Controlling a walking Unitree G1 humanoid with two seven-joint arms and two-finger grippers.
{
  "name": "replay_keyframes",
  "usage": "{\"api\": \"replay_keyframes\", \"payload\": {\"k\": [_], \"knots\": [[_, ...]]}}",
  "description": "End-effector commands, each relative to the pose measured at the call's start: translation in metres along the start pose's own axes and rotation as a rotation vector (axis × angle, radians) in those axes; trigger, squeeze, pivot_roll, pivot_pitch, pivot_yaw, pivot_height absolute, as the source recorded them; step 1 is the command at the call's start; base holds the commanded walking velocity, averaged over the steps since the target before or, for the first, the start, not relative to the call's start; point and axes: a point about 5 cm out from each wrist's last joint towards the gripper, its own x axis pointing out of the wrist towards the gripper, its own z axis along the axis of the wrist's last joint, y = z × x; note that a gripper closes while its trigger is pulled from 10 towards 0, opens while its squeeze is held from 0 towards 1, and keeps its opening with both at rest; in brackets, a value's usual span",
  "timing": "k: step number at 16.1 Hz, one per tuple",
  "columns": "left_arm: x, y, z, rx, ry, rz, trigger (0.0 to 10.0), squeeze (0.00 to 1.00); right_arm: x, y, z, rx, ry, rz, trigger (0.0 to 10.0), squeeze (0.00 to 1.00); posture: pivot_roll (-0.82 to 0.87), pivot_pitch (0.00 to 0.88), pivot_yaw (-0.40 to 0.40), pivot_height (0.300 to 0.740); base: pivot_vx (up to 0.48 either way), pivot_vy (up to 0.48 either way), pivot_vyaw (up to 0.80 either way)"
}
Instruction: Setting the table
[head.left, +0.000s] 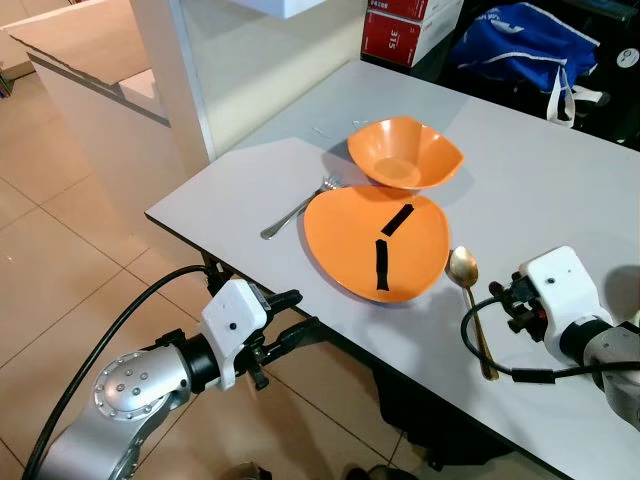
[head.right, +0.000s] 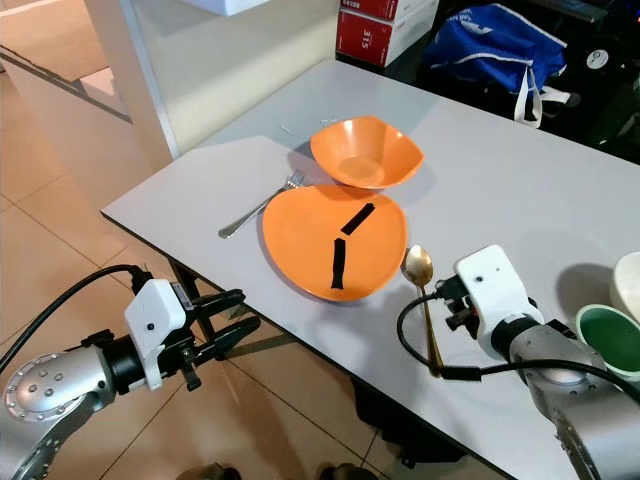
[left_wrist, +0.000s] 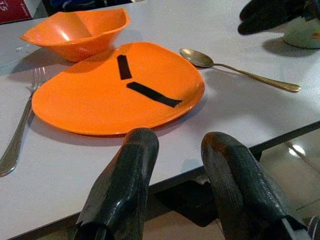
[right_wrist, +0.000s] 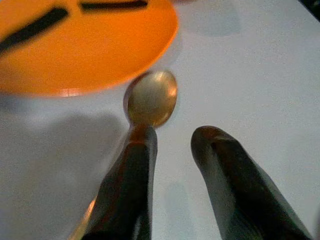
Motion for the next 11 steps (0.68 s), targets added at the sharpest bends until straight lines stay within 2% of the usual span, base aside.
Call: {"api": "replay_keyframes", "payload": {"k": [1, 5, 11], "knots": [[-0.002, -0.003, 0.002, 0.002, 0.000, -0.022, 10.0, 0.00, 0.000, 0.002, -0.012, -0.060, 0.057, 0.019, 0.0, 0.00, -0.09, 0.118, -0.026, 0.740, 0.000, 0.000, 0.00], [-0.003, -0.004, 0.004, 0.009, 0.004, -0.027, 10.0, 0.00, -0.001, 0.008, -0.023, -0.159, 0.117, 0.085, 0.0, 0.00, -0.09, 0.125, -0.033, 0.740, 0.000, 0.000, 0.00], [-0.002, -0.009, 0.005, 0.001, 0.001, -0.045, 10.0, 0.00, -0.010, 0.015, -0.028, -0.211, 0.151, 0.212, 0.0, 0.00, -0.10, 0.123, -0.047, 0.740, 0.000, 0.000, 0.00]]}}
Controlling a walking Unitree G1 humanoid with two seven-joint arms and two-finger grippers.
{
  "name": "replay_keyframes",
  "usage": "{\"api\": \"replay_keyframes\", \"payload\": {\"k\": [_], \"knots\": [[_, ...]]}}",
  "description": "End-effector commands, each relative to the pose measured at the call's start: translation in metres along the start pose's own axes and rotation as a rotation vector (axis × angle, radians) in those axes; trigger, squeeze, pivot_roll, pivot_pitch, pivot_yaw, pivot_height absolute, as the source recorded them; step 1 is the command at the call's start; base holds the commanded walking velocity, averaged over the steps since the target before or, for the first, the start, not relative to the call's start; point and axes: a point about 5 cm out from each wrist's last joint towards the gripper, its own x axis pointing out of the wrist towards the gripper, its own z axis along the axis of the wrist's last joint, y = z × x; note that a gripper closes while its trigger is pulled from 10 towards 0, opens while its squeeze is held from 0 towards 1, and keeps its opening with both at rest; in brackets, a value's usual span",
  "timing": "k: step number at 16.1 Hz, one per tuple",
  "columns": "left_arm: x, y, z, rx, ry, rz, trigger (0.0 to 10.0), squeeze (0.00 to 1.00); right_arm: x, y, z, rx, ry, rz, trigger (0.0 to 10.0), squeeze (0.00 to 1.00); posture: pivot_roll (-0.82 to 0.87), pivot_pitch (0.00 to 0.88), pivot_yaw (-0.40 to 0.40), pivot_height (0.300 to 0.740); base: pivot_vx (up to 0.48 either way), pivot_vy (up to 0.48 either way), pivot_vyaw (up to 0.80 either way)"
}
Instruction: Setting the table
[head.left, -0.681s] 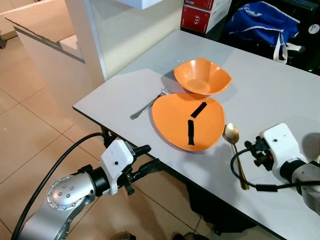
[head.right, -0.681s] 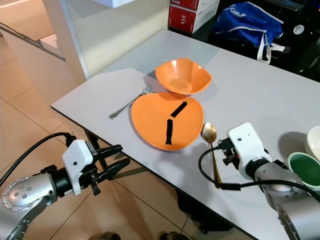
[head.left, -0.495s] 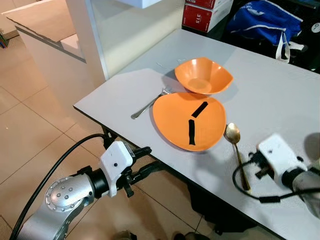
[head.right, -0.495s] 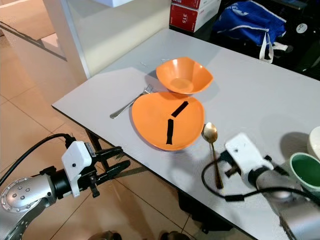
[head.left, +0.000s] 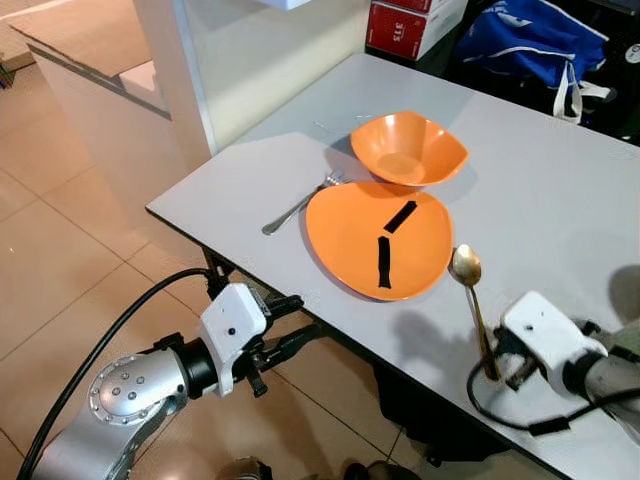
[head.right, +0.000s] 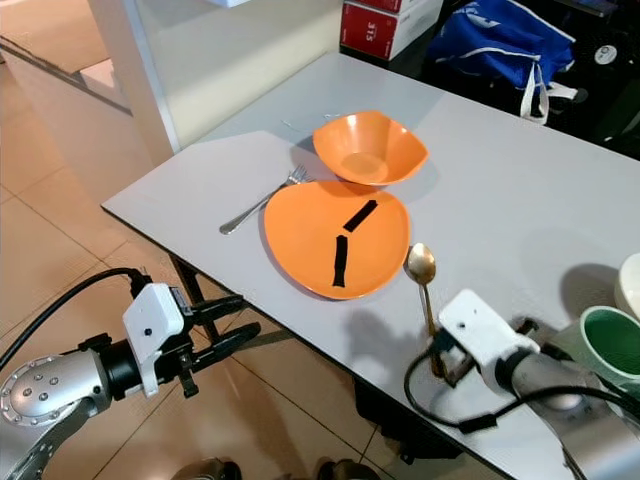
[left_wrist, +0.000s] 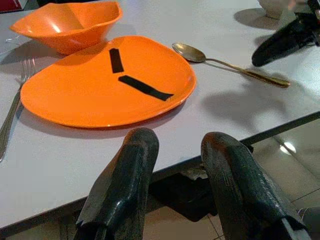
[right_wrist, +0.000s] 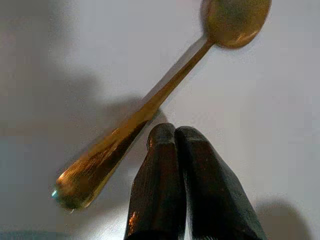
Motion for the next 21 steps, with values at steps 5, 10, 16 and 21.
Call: {"api": "replay_keyframes", "payload": {"k": [5, 10, 16, 21], "knots": [[0.001, -0.009, 0.004, 0.000, -0.006, -0.058, 10.0, 0.00, -0.001, 0.014, 0.019, 0.130, -0.112, 0.118, 0.0, 0.00, -0.10, 0.118, -0.048, 0.740, 0.000, 0.000, 0.00], [0.000, -0.008, 0.004, 0.001, 0.000, -0.058, 10.0, 0.00, 0.007, 0.022, 0.037, 0.235, -0.206, 0.135, 0.0, 0.00, -0.09, 0.121, -0.050, 0.740, 0.000, 0.000, 0.00], [0.002, -0.009, 0.003, 0.001, 0.005, -0.064, 10.0, 0.00, 0.020, -0.019, 0.019, -0.037, -0.069, -0.140, 0.0, 0.00, -0.10, 0.126, -0.046, 0.740, 0.000, 0.000, 0.00], [0.003, -0.010, 0.003, -0.001, 0.004, -0.065, 10.0, 0.00, 0.025, -0.013, 0.009, -0.199, -0.005, -0.109, 0.0, 0.00, -0.09, 0.130, -0.057, 0.740, 0.000, 0.000, 0.00]]}}
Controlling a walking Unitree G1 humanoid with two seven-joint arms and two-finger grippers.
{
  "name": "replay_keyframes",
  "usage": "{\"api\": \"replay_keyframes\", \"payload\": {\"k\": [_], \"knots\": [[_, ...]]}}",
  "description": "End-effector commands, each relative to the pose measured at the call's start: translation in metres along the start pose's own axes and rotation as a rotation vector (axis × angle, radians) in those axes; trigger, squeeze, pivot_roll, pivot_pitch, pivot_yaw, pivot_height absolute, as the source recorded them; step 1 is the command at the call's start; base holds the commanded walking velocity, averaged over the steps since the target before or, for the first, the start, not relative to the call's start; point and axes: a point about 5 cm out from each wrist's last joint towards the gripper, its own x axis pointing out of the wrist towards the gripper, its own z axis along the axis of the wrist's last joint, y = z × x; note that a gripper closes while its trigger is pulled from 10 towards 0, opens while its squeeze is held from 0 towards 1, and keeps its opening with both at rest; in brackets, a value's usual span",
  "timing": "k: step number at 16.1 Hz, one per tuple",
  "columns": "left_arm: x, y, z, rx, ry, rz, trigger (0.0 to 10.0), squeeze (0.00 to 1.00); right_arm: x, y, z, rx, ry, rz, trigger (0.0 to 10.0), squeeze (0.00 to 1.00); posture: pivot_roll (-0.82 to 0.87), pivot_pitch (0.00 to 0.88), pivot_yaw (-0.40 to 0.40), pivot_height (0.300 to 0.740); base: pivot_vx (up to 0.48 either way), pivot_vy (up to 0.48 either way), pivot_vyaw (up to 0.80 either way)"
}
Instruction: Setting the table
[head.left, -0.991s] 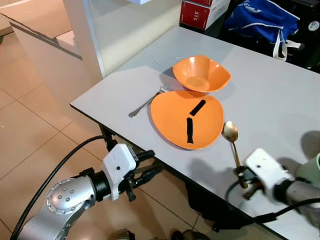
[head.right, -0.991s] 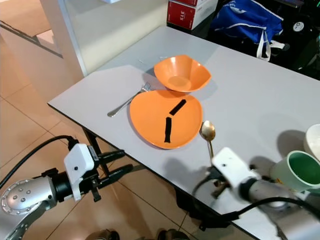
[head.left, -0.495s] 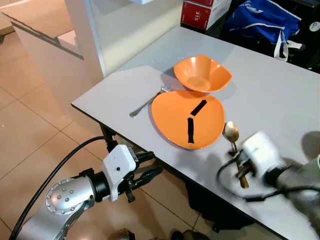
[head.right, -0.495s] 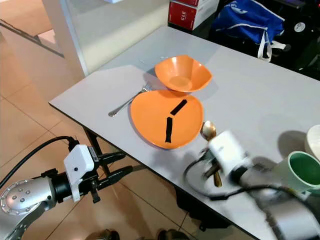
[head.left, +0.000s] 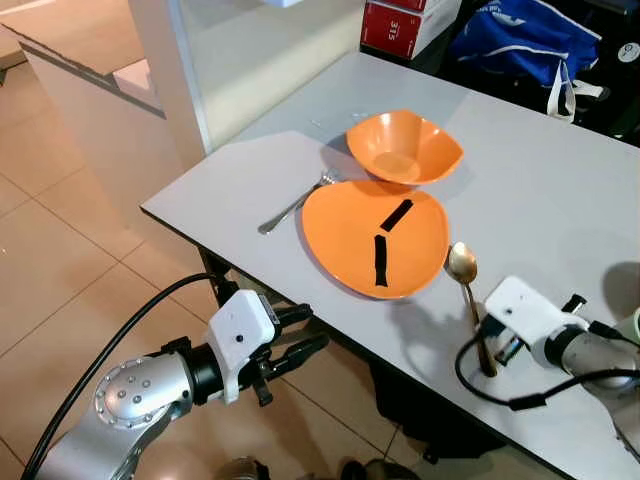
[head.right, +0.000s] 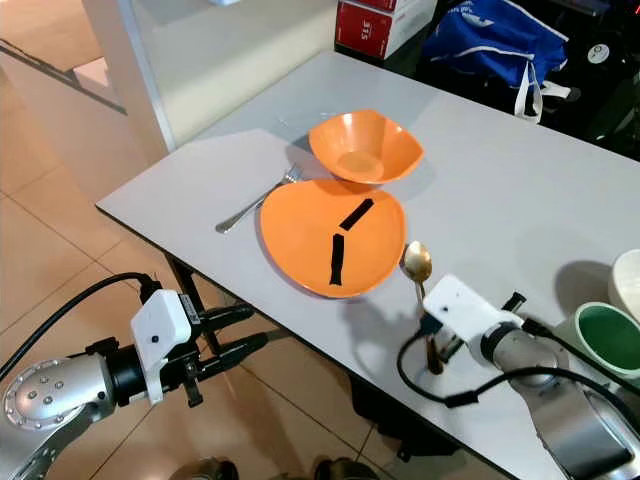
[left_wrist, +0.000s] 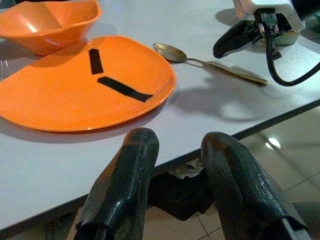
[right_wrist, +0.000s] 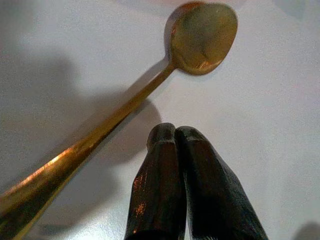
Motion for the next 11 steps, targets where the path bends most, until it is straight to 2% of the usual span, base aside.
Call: {"api": "replay_keyframes", "payload": {"k": [1, 7, 8, 10, 11], "knots": [[-0.001, -0.004, 0.002, 0.003, -0.001, -0.018, 10.0, 0.00, -0.002, 0.006, -0.006, -0.075, 0.026, 0.048, 0.0, 0.00, -0.09, 0.131, -0.058, 0.740, 0.000, 0.000, 0.00], [-0.001, -0.004, 0.001, 0.001, 0.007, -0.028, 10.0, 0.00, -0.016, 0.013, -0.016, -0.120, 0.078, 0.180, 0.0, 0.00, -0.09, 0.133, -0.055, 0.740, 0.000, 0.000, 0.00], [-0.001, -0.004, 0.001, 0.000, 0.006, -0.029, 10.0, 0.00, -0.017, 0.016, -0.014, -0.089, 0.070, 0.207, 0.0, 0.00, -0.09, 0.132, -0.055, 0.740, 0.000, 0.000, 0.00], [0.000, -0.004, 0.002, 0.000, 0.005, -0.031, 10.0, 0.00, -0.015, 0.026, -0.006, 0.061, 0.011, 0.271, 0.0, 0.00, -0.09, 0.132, -0.055, 0.740, 0.000, 0.000, 0.00], [0.000, -0.004, 0.002, 0.000, 0.005, -0.030, 10.0, 0.00, -0.015, 0.027, -0.003, 0.069, 0.000, 0.271, 0.0, 0.00, -0.09, 0.131, -0.056, 0.740, 0.000, 0.000, 0.00]]}}
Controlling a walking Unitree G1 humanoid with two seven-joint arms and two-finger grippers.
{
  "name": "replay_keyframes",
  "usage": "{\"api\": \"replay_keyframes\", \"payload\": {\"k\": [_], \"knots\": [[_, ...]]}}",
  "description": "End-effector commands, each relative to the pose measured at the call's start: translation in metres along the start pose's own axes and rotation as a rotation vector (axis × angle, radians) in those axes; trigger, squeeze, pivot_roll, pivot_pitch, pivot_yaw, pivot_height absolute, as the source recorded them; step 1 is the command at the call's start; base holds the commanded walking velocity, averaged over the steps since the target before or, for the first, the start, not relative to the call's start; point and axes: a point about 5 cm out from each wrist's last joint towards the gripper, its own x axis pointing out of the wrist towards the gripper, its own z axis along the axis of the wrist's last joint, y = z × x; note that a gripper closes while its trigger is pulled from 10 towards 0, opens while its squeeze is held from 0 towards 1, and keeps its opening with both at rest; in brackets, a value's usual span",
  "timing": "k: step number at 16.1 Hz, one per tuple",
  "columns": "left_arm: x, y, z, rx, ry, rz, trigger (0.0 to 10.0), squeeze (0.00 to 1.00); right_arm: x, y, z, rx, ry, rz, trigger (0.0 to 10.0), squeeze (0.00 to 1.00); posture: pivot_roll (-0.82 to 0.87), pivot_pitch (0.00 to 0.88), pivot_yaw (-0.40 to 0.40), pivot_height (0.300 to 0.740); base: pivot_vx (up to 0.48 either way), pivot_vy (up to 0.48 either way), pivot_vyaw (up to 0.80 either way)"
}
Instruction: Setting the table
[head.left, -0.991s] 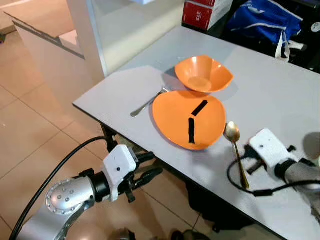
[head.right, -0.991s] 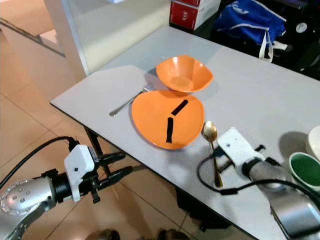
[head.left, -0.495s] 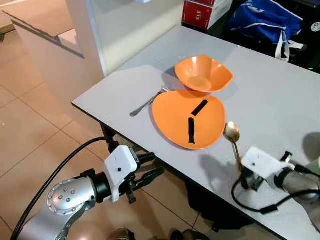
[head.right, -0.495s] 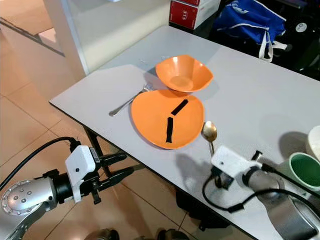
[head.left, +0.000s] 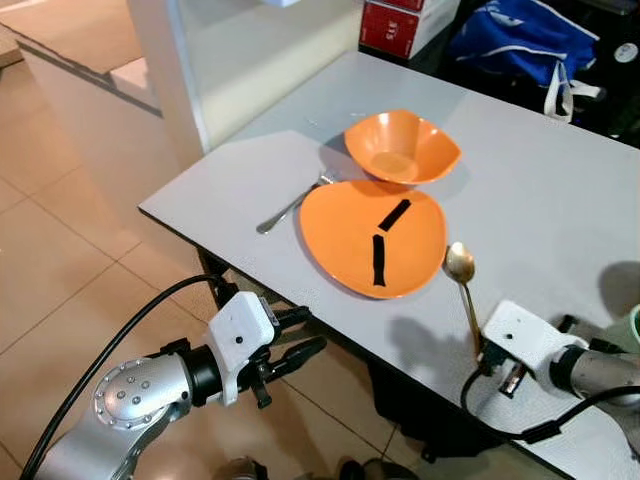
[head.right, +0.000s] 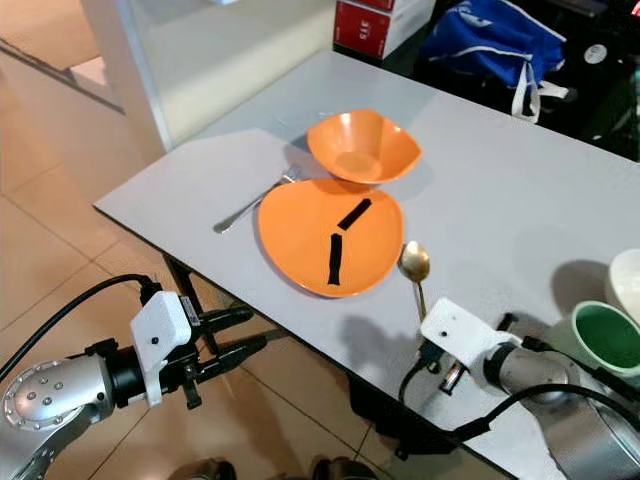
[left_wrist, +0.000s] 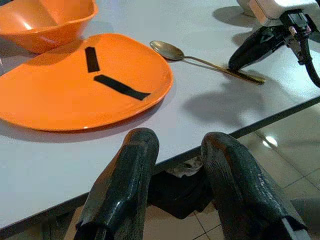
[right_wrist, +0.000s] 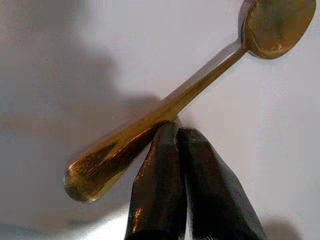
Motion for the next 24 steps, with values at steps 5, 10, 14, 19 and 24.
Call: {"api": "replay_keyframes", "payload": {"k": [5, 10, 14, 19, 24], "knots": [[0.000, -0.004, 0.003, 0.001, -0.005, -0.023, 10.0, 0.00, 0.009, 0.016, 0.009, 0.092, -0.046, 0.064, 0.0, 0.00, -0.09, 0.132, -0.057, 0.740, 0.000, 0.000, 0.00], [0.000, -0.005, 0.003, -0.001, -0.006, -0.025, 10.0, 0.00, 0.020, 0.020, 0.019, 0.125, -0.079, 0.084, 0.0, 0.00, -0.09, 0.132, -0.057, 0.740, 0.000, 0.000, 0.00], [0.000, -0.006, 0.003, -0.005, -0.006, -0.023, 10.0, 0.00, 0.028, 0.022, 0.024, 0.139, -0.094, 0.094, 0.0, 0.00, -0.09, 0.134, -0.062, 0.740, 0.000, 0.000, 0.00], [0.000, -0.006, 0.003, -0.007, -0.003, -0.017, 10.0, 0.00, 0.038, 0.020, 0.033, 0.147, -0.116, 0.081, 0.0, 0.00, -0.08, 0.137, -0.067, 0.740, 0.000, 0.000, 0.00], [0.000, -0.006, 0.003, -0.006, -0.001, -0.015, 10.0, 0.00, 0.040, 0.021, 0.034, 0.155, -0.123, 0.082, 0.0, 0.00, -0.08, 0.136, -0.068, 0.740, 0.000, 0.000, 0.00]]}}
